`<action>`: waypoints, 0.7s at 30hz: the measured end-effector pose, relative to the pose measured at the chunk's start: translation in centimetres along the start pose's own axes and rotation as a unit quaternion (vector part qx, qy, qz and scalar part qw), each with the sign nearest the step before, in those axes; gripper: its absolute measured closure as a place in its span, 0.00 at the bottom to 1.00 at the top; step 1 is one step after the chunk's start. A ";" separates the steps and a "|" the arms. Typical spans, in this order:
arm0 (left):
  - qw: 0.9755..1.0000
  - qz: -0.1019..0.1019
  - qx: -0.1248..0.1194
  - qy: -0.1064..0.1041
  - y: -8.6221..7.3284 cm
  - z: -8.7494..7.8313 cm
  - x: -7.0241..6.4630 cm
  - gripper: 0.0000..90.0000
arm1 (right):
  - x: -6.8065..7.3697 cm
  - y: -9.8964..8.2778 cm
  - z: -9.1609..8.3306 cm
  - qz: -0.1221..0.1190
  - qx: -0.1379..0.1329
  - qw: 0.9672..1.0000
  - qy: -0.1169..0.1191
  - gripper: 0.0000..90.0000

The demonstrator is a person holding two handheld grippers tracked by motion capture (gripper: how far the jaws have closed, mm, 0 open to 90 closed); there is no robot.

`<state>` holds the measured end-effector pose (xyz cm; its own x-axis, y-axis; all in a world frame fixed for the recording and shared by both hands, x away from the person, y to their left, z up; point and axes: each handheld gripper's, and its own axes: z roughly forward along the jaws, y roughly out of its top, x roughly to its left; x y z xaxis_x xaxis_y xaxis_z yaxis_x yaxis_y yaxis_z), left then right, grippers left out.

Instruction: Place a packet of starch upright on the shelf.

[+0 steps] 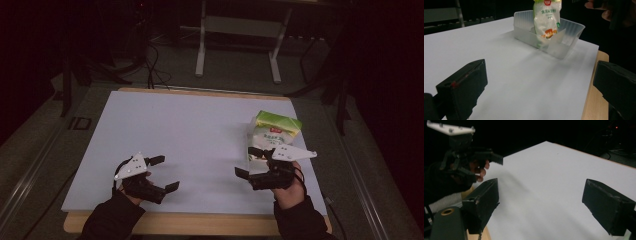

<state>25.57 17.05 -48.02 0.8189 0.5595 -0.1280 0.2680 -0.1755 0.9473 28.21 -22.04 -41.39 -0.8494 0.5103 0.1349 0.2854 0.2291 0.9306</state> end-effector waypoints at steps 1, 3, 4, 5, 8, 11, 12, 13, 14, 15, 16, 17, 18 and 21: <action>1.000 0.000 0.001 0.000 0.0 0.0 0.0 0.00 | 0.2 -0.2 0.1 -0.003 0.005 1.000 0.003 0.16; 1.000 0.001 0.000 0.000 0.0 -0.1 0.0 0.00 | 0.3 -0.3 0.2 -0.005 0.009 1.000 0.005 0.16; 1.000 0.002 -0.001 0.001 0.0 -0.1 0.0 0.00 | 0.4 -0.5 0.3 -0.012 0.013 1.000 0.007 0.16; 1.000 0.002 -0.001 0.002 -0.1 -0.1 0.0 0.00 | 0.5 -0.8 0.3 -0.014 0.015 1.000 0.011 0.16; 1.000 0.001 -0.001 0.002 -0.1 -0.2 0.0 0.00 | 0.8 -1.3 0.2 -0.020 0.021 0.999 0.015 0.16; 1.000 0.002 0.000 0.001 -0.2 -0.1 0.0 0.00 | 0.9 -1.9 0.0 -0.024 0.024 0.999 0.018 0.16; 1.000 0.002 0.000 0.000 -0.2 -0.2 0.0 0.00 | 0.9 -2.1 -0.1 -0.021 0.026 0.999 0.020 0.16; 1.000 0.001 0.000 0.000 -0.2 -0.2 0.0 0.00 | 0.9 -2.3 -0.2 -0.021 0.027 0.999 0.021 0.16; 1.000 0.002 0.000 0.000 -0.3 -0.2 0.0 0.00 | 1.0 -2.6 -0.3 -0.021 0.028 0.999 0.021 0.16; 1.000 0.002 -0.001 0.000 -0.3 -0.2 0.0 0.00 | 1.0 -2.8 -0.4 -0.021 0.029 0.999 0.020 0.16; 1.000 0.002 -0.001 0.000 -0.3 -0.2 0.0 0.00 | 1.0 -3.2 -0.5 -0.022 0.030 0.999 0.021 0.16; 1.000 0.002 0.000 0.000 -0.3 -0.2 0.1 0.00 | 1.0 -3.3 -0.5 -0.021 0.031 0.999 0.021 0.16; 1.000 0.003 0.000 -0.001 -0.3 -0.2 0.1 0.00 | 1.0 -3.5 -0.6 -0.019 0.033 0.999 0.020 0.16; 1.000 0.001 0.003 -0.004 -0.5 -0.1 0.2 0.00 | 1.0 -4.1 -0.6 -0.034 0.046 0.998 0.012 0.16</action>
<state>25.48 17.34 -48.48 0.8231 0.5533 -0.1281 0.2695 -0.1819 0.9457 25.90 -22.95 -44.87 -0.8784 0.4708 0.0820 0.2659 0.3389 0.9025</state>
